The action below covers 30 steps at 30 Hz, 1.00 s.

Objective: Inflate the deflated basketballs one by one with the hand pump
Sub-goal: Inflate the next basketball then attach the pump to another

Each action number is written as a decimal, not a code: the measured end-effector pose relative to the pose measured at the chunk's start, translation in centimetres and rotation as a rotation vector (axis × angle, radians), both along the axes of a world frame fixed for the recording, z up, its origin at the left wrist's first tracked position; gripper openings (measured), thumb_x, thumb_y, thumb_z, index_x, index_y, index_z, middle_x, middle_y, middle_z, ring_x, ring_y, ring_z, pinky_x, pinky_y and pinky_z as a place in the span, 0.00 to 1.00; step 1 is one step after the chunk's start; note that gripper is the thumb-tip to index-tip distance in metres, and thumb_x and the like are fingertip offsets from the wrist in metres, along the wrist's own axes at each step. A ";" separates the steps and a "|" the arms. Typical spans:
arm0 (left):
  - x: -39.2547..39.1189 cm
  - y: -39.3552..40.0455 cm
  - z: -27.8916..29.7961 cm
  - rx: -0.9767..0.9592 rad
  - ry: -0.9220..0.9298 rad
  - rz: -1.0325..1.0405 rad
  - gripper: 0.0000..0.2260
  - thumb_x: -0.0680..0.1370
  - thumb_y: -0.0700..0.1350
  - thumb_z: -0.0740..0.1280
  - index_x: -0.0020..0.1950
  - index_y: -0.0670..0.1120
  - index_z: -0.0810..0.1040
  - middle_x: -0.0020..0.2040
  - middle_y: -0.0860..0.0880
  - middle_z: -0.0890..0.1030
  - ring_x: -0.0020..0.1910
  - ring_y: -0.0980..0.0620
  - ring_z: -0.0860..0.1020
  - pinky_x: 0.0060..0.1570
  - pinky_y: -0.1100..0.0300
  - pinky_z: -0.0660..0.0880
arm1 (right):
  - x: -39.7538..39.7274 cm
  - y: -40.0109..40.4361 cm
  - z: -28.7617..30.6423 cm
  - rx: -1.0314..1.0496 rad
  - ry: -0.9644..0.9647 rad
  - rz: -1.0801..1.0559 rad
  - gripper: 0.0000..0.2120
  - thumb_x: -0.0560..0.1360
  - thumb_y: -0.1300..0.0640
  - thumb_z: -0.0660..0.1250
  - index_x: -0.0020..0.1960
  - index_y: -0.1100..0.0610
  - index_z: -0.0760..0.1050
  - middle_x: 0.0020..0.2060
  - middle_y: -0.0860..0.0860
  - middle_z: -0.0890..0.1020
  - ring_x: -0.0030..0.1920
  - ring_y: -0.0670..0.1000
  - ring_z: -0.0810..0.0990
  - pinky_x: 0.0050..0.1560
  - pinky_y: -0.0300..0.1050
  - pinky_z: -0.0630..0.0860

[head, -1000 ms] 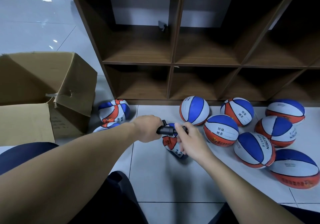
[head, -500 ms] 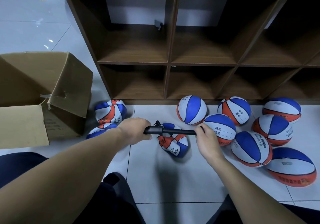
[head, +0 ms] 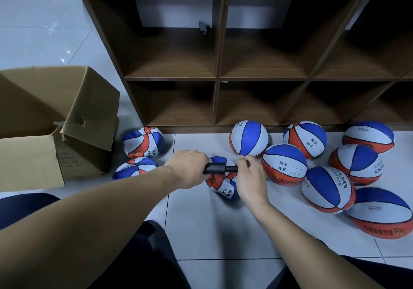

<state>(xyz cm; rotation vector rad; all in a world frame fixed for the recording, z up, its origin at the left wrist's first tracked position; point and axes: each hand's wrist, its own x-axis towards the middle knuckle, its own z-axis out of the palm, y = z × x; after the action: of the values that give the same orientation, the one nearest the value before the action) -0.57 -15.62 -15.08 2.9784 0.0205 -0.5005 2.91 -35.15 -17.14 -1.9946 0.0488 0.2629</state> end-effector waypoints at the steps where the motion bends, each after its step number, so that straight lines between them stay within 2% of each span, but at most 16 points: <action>1: 0.0 -0.2 0.0 0.006 -0.002 -0.004 0.08 0.81 0.53 0.64 0.46 0.51 0.77 0.38 0.52 0.77 0.40 0.44 0.79 0.39 0.54 0.70 | -0.2 0.3 -0.1 0.006 0.011 0.006 0.14 0.84 0.53 0.60 0.40 0.51 0.74 0.37 0.49 0.78 0.41 0.52 0.75 0.46 0.52 0.74; 4: 0.0 -0.7 0.0 0.024 -0.010 -0.018 0.08 0.81 0.52 0.64 0.45 0.51 0.76 0.37 0.53 0.75 0.41 0.43 0.77 0.39 0.54 0.67 | -0.8 1.2 -0.4 0.010 0.041 0.028 0.13 0.84 0.53 0.59 0.42 0.50 0.76 0.40 0.48 0.80 0.44 0.53 0.77 0.47 0.51 0.75; 8: 0.0 -0.9 0.0 0.038 -0.003 -0.038 0.09 0.82 0.53 0.64 0.44 0.52 0.74 0.37 0.53 0.74 0.40 0.44 0.77 0.36 0.54 0.64 | -0.8 1.5 -0.7 0.028 0.089 0.021 0.13 0.85 0.53 0.60 0.45 0.55 0.77 0.41 0.51 0.80 0.41 0.52 0.77 0.33 0.37 0.73; 9: 0.1 -0.8 0.0 0.035 0.002 -0.040 0.10 0.82 0.53 0.64 0.43 0.52 0.73 0.38 0.53 0.75 0.40 0.44 0.77 0.36 0.54 0.64 | -0.6 1.5 -0.9 0.035 0.109 0.025 0.13 0.85 0.53 0.60 0.45 0.57 0.76 0.41 0.52 0.79 0.40 0.52 0.76 0.33 0.37 0.73; 12: 0.1 -0.4 -0.1 0.013 0.007 -0.040 0.10 0.81 0.54 0.64 0.41 0.52 0.73 0.37 0.53 0.76 0.40 0.44 0.78 0.38 0.54 0.66 | -0.2 1.0 -1.1 0.023 0.145 0.081 0.13 0.84 0.51 0.61 0.45 0.56 0.76 0.36 0.49 0.77 0.38 0.52 0.74 0.39 0.46 0.71; 15: 0.2 0.9 -0.1 -0.003 0.000 -0.020 0.10 0.81 0.56 0.64 0.45 0.52 0.77 0.38 0.53 0.78 0.40 0.45 0.79 0.38 0.54 0.70 | 1.0 -0.7 -0.3 0.030 0.120 0.071 0.13 0.84 0.53 0.63 0.43 0.57 0.74 0.32 0.49 0.73 0.34 0.51 0.71 0.38 0.47 0.68; 18: 0.2 2.9 -0.1 -0.006 0.016 0.019 0.09 0.81 0.56 0.65 0.47 0.54 0.79 0.39 0.53 0.80 0.39 0.49 0.80 0.37 0.55 0.74 | 2.8 -3.4 0.1 0.022 0.060 0.009 0.15 0.84 0.54 0.64 0.40 0.58 0.72 0.32 0.50 0.73 0.35 0.51 0.70 0.38 0.48 0.68; 23: 0.3 3.0 -0.4 -0.002 0.046 0.027 0.10 0.82 0.58 0.66 0.47 0.54 0.79 0.39 0.54 0.80 0.39 0.51 0.80 0.36 0.56 0.72 | 3.0 -4.5 -0.7 0.028 0.127 -0.072 0.19 0.83 0.55 0.64 0.33 0.51 0.68 0.28 0.46 0.69 0.34 0.52 0.66 0.36 0.46 0.64; 25: 0.4 2.6 -0.4 -0.003 0.044 0.007 0.09 0.82 0.58 0.65 0.48 0.54 0.80 0.40 0.54 0.80 0.40 0.49 0.80 0.38 0.55 0.74 | 2.8 -4.0 -0.7 0.007 0.100 -0.117 0.18 0.83 0.56 0.64 0.35 0.53 0.68 0.29 0.47 0.69 0.35 0.53 0.66 0.38 0.48 0.65; 27: 0.4 2.4 -0.2 -0.014 0.041 -0.002 0.08 0.82 0.56 0.65 0.49 0.55 0.80 0.41 0.53 0.80 0.41 0.48 0.81 0.40 0.54 0.77 | 2.5 -3.3 -0.5 0.003 0.066 -0.128 0.16 0.83 0.56 0.63 0.38 0.60 0.70 0.32 0.51 0.71 0.36 0.53 0.68 0.40 0.51 0.67; 30: 0.2 2.1 -0.1 -0.013 0.029 -0.013 0.07 0.82 0.55 0.65 0.48 0.54 0.78 0.40 0.53 0.79 0.41 0.47 0.80 0.38 0.55 0.73 | 2.1 -1.9 -0.3 -0.009 0.041 -0.119 0.16 0.83 0.54 0.62 0.39 0.61 0.70 0.33 0.52 0.74 0.36 0.53 0.70 0.41 0.52 0.69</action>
<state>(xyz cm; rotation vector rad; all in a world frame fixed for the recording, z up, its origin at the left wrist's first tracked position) -0.32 -13.55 -15.19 2.9606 0.0008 -0.5428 5.03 -37.10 -17.43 -1.9866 0.1944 0.2274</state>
